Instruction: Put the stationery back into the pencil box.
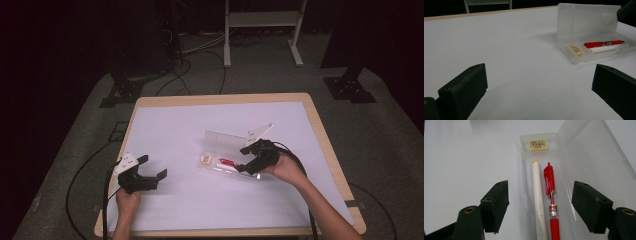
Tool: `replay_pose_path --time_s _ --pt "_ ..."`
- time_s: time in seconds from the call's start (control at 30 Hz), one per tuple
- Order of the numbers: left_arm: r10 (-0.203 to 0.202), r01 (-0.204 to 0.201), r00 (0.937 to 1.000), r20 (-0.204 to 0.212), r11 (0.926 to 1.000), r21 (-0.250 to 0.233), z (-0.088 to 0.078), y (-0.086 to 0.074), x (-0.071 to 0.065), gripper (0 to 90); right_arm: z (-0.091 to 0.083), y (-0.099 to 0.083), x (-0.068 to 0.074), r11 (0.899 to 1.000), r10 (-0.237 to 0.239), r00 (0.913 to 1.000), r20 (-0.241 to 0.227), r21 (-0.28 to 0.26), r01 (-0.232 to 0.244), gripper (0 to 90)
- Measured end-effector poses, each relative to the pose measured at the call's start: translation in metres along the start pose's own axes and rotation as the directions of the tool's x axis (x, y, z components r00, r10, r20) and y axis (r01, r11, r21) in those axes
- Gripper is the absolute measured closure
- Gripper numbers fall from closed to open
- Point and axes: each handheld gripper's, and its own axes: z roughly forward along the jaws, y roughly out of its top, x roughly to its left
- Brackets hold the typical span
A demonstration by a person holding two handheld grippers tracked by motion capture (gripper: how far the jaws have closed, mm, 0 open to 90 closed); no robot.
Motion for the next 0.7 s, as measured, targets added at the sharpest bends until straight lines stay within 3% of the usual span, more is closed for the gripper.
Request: replay_pose_path --time_s 0.7 --pt "0.003 -0.003 1.0 -0.004 1.0 0.001 0.0 0.0 -0.001 0.0 -0.019 -0.02 0.0 0.999 0.045 0.9983 0.036 -0.018 -0.044 23.3"
